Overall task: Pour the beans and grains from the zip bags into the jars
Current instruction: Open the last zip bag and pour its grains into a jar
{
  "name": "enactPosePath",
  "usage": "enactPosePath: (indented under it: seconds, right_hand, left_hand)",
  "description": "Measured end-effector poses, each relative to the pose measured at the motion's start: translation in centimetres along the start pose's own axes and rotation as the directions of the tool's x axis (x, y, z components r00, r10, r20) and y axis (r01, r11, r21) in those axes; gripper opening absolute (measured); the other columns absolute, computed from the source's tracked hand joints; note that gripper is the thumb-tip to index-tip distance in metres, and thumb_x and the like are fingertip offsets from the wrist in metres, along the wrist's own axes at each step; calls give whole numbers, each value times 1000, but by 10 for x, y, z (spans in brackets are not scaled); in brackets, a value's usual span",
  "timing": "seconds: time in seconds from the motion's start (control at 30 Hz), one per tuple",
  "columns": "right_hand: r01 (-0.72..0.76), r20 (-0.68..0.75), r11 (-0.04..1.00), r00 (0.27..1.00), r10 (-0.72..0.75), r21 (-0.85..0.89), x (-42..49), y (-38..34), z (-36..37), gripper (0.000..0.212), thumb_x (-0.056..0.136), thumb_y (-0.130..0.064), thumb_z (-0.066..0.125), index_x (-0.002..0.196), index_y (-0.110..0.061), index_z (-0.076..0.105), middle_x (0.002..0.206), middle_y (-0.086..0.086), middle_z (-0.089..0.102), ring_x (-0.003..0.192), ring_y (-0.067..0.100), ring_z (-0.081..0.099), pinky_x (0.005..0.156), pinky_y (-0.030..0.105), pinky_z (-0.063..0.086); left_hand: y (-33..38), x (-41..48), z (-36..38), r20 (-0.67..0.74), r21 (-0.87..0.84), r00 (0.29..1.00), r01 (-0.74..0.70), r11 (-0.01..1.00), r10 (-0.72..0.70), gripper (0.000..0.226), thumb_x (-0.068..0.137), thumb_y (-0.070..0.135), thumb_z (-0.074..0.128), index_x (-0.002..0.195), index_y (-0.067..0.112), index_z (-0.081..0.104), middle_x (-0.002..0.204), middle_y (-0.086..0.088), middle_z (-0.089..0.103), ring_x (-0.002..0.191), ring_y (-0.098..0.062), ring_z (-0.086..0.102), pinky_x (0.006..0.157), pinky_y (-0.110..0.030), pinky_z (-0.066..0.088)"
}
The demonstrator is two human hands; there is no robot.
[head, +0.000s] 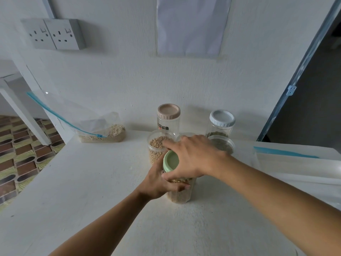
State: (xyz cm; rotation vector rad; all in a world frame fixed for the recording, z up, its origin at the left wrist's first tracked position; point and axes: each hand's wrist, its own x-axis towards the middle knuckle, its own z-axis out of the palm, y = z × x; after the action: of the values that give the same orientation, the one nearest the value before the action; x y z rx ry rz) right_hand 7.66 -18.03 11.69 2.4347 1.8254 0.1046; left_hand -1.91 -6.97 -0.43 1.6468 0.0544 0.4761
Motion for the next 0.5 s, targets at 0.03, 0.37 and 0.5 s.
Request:
enactPosePath:
  seconds: [0.03, 0.37, 0.5]
  right_hand:
    - [-9, -11, 1000, 1000, 9, -9, 0, -2, 2, 76, 77, -82, 53, 136, -36, 40, 113, 9, 64, 100, 32, 62, 82, 43, 46]
    - [136, 51, 988, 989, -140, 77, -7, 15, 23, 70, 87, -79, 38, 146, -41, 37, 152, 9, 37, 127, 36, 53, 98, 54, 49]
    - [148, -134, 989, 981, -144, 24, -5, 9, 31, 65, 84, -73, 43, 135, -34, 48, 124, 10, 51, 93, 31, 64, 74, 40, 52]
  left_hand:
    - [2, 0, 0, 2, -5, 1000, 3, 1000, -3, 83, 65, 5, 88, 136, -4, 46, 126, -5, 66, 118, -23, 63, 97, -26, 50]
    - [2, 4, -6, 90, 77, 996, 9, 997, -16, 74, 67, -19, 84, 130, 12, 57, 120, -8, 70, 112, -23, 66, 96, -29, 51]
    - [-2, 0, -3, 37, 97, 999, 7, 995, -11, 60, 66, -6, 86, 119, -1, 57, 107, -4, 71, 97, -14, 67, 84, -25, 53]
